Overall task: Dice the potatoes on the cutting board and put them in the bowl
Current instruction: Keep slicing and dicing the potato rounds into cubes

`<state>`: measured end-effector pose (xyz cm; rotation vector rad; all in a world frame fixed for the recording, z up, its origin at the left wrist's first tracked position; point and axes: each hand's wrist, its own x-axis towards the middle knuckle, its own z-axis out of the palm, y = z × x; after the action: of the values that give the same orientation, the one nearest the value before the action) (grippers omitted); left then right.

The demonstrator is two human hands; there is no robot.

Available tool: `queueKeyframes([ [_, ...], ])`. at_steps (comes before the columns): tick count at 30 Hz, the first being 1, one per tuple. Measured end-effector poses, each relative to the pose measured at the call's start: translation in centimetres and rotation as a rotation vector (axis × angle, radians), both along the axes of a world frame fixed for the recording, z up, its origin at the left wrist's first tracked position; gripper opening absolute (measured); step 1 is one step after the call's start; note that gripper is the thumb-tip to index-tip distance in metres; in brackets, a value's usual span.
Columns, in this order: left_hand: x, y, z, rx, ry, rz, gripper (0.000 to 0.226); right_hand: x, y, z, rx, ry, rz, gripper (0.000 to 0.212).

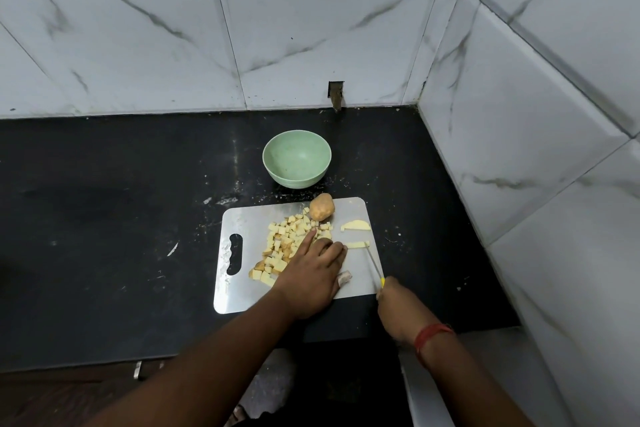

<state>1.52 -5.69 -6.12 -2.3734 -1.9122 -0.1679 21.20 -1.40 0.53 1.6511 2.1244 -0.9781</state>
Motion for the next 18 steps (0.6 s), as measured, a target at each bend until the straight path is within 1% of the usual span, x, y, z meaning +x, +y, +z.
queueKeyframes([
  [2, 0.1, 0.0, -0.1, -0.002, -0.018, 0.009, 0.060, 0.7, -0.7, -0.1, -0.010, 0.004, 0.000, 0.023],
  [5, 0.1, 0.0, -0.3, -0.004, -0.029, 0.007, 0.059, 0.6, -0.8, 0.6, 0.031, 0.033, -0.036, 0.007],
  [6, 0.1, 0.0, -0.3, -0.001, -0.028, 0.006, 0.059, 0.2, -0.5, 0.9, 0.049, 0.047, -0.047, 0.007],
  [8, 0.1, 0.0, -0.2, -0.011, -0.036, 0.009, 0.060, -0.9, 0.2, 1.3, 0.069, 0.052, -0.043, 0.017],
  [11, 0.1, 0.1, -0.1, -0.021, -0.035, 0.020, 0.061, -1.7, 0.6, 0.9, 0.052, 0.031, 0.005, 0.026],
  [15, 0.3, 0.2, 0.1, -0.033, -0.025, 0.018, 0.063, -0.7, -0.4, 0.0, 0.032, 0.003, 0.034, 0.028],
  [18, 0.2, 0.2, 0.1, -0.034, -0.030, 0.016, 0.063, -0.2, -1.0, -0.1, 0.040, -0.003, 0.005, 0.024],
])
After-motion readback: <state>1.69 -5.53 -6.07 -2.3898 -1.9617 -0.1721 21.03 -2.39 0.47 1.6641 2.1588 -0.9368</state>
